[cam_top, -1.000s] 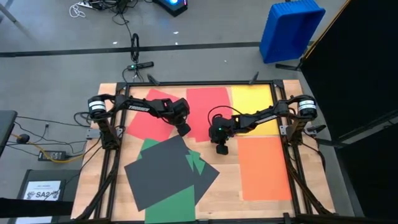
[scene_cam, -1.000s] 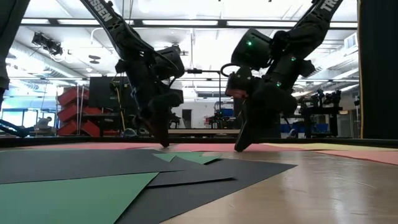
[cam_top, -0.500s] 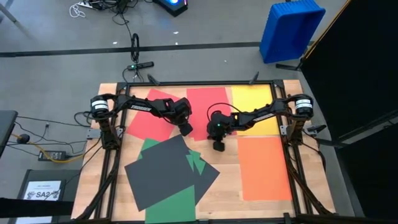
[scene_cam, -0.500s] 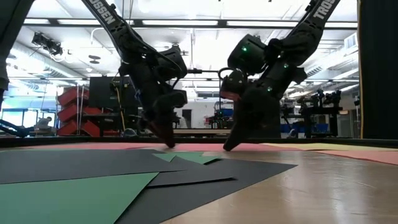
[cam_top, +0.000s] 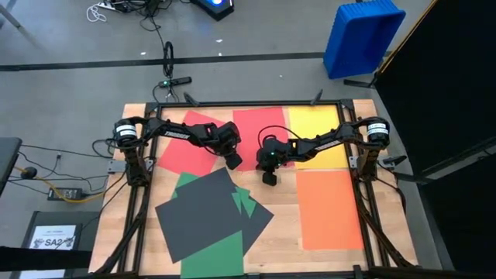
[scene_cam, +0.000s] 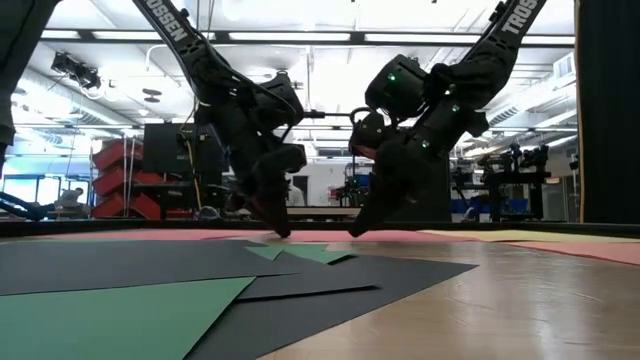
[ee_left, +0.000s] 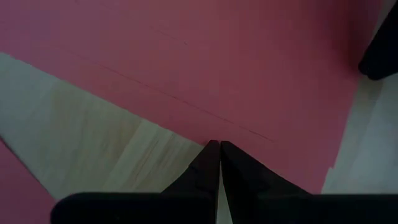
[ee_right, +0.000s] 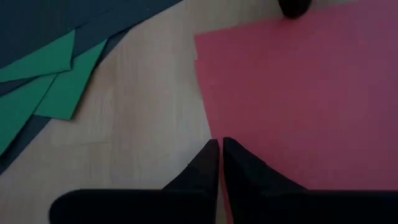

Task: Organize paper
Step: Stack the pink colored paper on top of the pink colored paper

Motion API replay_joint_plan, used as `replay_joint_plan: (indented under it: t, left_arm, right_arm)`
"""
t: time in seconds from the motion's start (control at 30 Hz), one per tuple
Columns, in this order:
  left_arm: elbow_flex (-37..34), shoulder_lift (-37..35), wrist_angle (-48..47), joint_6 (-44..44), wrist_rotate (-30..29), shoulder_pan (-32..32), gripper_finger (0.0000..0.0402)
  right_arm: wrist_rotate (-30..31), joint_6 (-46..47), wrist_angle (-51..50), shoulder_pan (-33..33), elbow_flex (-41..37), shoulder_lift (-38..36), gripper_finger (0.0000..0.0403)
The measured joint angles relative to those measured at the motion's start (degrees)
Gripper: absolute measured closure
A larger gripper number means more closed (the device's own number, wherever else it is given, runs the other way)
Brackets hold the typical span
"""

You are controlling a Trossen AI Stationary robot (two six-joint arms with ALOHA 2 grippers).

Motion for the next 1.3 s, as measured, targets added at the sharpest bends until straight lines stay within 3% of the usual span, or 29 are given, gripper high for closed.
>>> replay_joint_plan:
  t: [0.2,0.53,0.83,1.3]
  left_arm:
    - [0.02,0.02,-0.12,0.21,-0.51,-0.02,0.0402]
    - [0.00,-6.44,-1.76,2.00,-2.28,0.39,0.0402]
    - [-1.13,-6.25,-4.49,2.04,-6.23,1.48,0.0402]
    - [-5.46,-6.25,-3.05,-0.18,-7.17,2.36,0.0402]
  right_arm:
    - [-0.20,-0.55,-0.06,-0.06,0.00,-0.51,0.0403]
    - [2.88,-1.15,-10.06,-7.53,-1.16,-13.09,0.0403]
    - [4.29,-0.22,-18.38,-19.46,-4.36,-11.59,0.0403]
    - [5.74,-1.53,-21.90,-22.34,-4.71,-13.69,0.0403]
